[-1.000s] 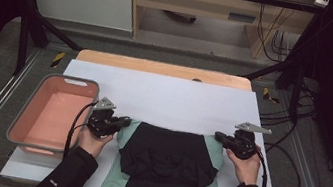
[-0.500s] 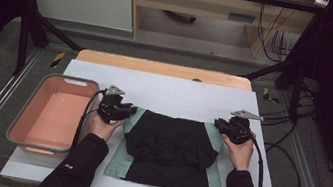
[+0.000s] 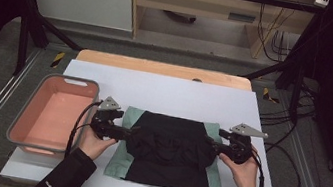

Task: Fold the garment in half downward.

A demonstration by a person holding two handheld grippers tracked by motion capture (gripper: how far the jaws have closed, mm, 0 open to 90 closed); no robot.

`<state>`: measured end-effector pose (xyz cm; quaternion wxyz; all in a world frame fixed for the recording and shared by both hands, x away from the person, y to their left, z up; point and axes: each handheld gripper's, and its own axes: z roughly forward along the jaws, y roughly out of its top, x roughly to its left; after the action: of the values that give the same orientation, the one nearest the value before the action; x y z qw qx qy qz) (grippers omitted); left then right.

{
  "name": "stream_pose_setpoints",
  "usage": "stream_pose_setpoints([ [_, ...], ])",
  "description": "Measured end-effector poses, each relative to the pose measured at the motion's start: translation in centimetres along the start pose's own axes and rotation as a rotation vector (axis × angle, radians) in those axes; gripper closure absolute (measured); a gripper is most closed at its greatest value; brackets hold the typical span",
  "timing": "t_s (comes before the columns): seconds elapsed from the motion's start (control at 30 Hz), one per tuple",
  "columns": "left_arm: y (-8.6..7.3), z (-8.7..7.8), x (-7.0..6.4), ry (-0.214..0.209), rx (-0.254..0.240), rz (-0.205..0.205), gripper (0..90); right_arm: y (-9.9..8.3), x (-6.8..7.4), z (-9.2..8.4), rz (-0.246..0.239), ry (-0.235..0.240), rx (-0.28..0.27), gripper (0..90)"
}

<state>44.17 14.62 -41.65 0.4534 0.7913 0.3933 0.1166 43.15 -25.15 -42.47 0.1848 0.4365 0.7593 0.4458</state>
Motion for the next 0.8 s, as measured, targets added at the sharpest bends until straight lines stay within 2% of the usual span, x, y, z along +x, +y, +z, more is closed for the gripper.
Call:
stream_pose_setpoints([
  [0.07, -0.2, 0.5, -0.8, -0.026, 0.023, 0.019, 11.6, -0.2, 0.8, 0.1, -0.011, 0.020, 0.013, 36.9],
  [0.13, -0.3, 1.1, -1.3, -0.032, 0.046, 0.041, 13.0, -0.3, 1.3, 0.1, -0.018, 0.035, 0.019, 39.7],
  [0.2, -0.4, 1.7, -1.6, -0.061, 0.059, 0.040, 18.5, -0.5, 1.9, 0.4, -0.035, 0.049, 0.030, 41.5],
  [0.27, -0.5, 2.1, -1.8, -0.103, 0.068, 0.044, 30.8, -0.5, 2.4, 0.8, -0.053, 0.053, 0.054, 45.8],
  [0.4, -0.8, 2.9, -2.4, -0.117, 0.091, 0.056, 42.8, -0.7, 3.1, 1.7, -0.066, 0.074, 0.089, 50.7],
  [0.53, -1.1, 3.6, -2.5, -0.112, 0.121, 0.066, 53.4, -1.0, 3.3, 2.6, -0.061, 0.074, 0.122, 52.6],
  [0.6, -1.3, 3.9, -2.5, -0.122, 0.130, 0.065, 60.7, -1.2, 3.3, 2.9, -0.047, 0.060, 0.119, 60.1],
  [0.67, -1.4, 4.0, -2.4, -0.133, 0.140, 0.050, 70.7, -1.4, 3.2, 3.1, -0.032, 0.070, 0.148, 71.0],
  [0.73, -1.5, 3.7, -2.4, -0.146, 0.135, 0.044, 78.4, -1.5, 3.2, 2.8, -0.034, 0.080, 0.151, 82.3],
  [0.8, -1.4, 3.2, -2.5, -0.156, 0.128, 0.045, 83.0, -1.4, 3.2, 2.3, -0.024, 0.097, 0.143, 87.8],
])
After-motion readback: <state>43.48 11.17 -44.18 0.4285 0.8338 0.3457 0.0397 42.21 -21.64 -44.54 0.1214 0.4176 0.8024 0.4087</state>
